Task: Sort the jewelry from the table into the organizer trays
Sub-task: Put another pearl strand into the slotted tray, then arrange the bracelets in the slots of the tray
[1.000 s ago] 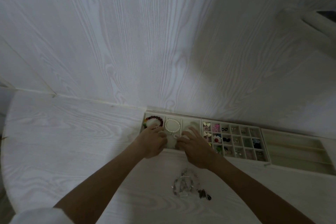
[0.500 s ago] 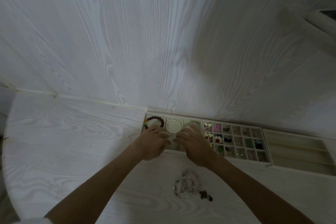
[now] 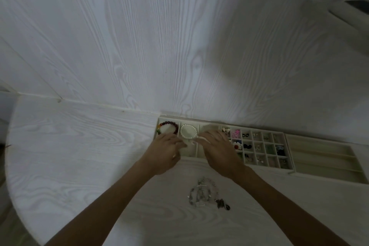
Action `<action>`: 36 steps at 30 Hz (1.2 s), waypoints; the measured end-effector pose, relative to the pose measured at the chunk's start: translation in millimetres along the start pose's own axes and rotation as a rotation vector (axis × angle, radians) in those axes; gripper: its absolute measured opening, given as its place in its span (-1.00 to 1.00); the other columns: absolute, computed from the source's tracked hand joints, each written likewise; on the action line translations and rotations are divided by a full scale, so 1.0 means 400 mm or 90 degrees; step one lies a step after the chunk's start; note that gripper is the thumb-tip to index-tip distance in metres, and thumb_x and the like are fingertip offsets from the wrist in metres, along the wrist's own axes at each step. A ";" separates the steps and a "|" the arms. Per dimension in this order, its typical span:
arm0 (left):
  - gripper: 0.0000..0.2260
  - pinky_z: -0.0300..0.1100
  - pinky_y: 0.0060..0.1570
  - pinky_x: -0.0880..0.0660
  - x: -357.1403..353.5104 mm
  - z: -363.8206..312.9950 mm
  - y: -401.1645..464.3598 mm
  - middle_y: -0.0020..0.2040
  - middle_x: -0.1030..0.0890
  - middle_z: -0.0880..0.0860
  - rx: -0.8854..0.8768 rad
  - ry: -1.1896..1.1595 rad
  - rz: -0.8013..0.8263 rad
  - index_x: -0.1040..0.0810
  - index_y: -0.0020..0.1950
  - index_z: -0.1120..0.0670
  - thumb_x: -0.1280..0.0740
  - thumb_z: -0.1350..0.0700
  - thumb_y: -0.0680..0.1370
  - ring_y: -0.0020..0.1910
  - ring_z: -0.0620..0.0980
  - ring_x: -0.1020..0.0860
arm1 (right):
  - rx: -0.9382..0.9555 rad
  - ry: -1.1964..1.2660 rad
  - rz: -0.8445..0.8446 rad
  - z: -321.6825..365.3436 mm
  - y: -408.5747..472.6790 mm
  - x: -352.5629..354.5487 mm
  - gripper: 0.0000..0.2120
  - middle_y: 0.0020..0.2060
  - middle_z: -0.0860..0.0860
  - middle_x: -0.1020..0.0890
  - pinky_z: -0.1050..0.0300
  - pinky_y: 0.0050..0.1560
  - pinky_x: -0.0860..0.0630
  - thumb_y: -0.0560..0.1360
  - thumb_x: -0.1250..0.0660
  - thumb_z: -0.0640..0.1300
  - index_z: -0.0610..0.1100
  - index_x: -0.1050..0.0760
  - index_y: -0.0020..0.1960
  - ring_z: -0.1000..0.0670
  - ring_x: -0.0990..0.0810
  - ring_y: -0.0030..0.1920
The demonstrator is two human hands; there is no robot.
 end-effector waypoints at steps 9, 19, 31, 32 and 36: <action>-0.79 -0.31 -0.01 -0.41 -0.074 -0.163 -0.093 0.11 -0.57 -0.17 0.293 -0.261 0.187 -0.55 0.18 -0.13 -0.25 0.00 0.57 0.04 -0.20 -0.53 | -0.306 0.201 0.022 0.043 -0.248 -0.021 -0.93 -0.22 0.04 -0.61 0.22 -0.23 -0.46 0.41 -0.42 -0.13 -0.03 -0.61 -0.10 0.01 -0.58 -0.19; -0.82 -0.18 0.00 -0.42 -0.118 -0.228 -0.092 0.09 -0.57 -0.01 0.289 -0.183 0.245 -0.55 0.12 0.00 -0.27 0.04 0.55 0.09 -0.03 -0.47 | -0.314 0.210 0.114 0.116 -0.249 -0.056 -0.79 -0.06 -0.09 -0.59 0.12 -0.13 -0.29 0.49 -0.31 -0.07 -0.09 -0.61 0.07 -0.12 -0.53 -0.04; -0.95 -0.13 0.00 -0.57 0.013 -0.191 -0.065 -0.16 -0.63 -0.09 0.290 -0.471 0.232 -0.58 -0.03 -0.01 -0.37 0.08 0.52 -0.16 -0.13 -0.63 | -0.382 0.611 0.094 0.119 -0.238 0.038 -0.98 -0.12 0.01 -0.62 0.30 -0.03 -0.51 0.56 -0.28 -0.20 -0.14 -0.45 -0.05 0.10 -0.60 -0.08; -0.94 -0.13 0.00 -0.58 0.030 -0.186 -0.056 -0.13 -0.63 -0.05 0.274 -0.493 0.230 -0.58 -0.02 -0.01 -0.37 0.11 0.52 -0.14 -0.10 -0.63 | -0.391 0.660 0.082 0.119 -0.231 0.054 -0.98 -0.14 -0.03 -0.63 0.27 -0.02 -0.53 0.55 -0.27 -0.24 -0.17 -0.44 -0.06 0.07 -0.63 -0.09; -0.85 -0.37 -0.04 -0.52 0.088 -0.161 0.004 -0.11 -0.60 -0.06 0.226 -0.564 0.190 -0.59 0.03 0.07 -0.36 0.27 0.51 -0.10 -0.16 -0.58 | -0.415 0.707 0.033 0.090 -0.185 0.119 -0.97 -0.18 -0.05 -0.65 0.28 -0.07 -0.54 0.55 -0.25 -0.29 -0.22 -0.45 -0.07 0.12 -0.63 -0.16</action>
Point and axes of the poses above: each hand's wrist, its own y-axis towards the middle knuckle, its own x-axis out of the back of the hand, z = x × y, the point moved 1 cm from there along y, towards the middle knuckle
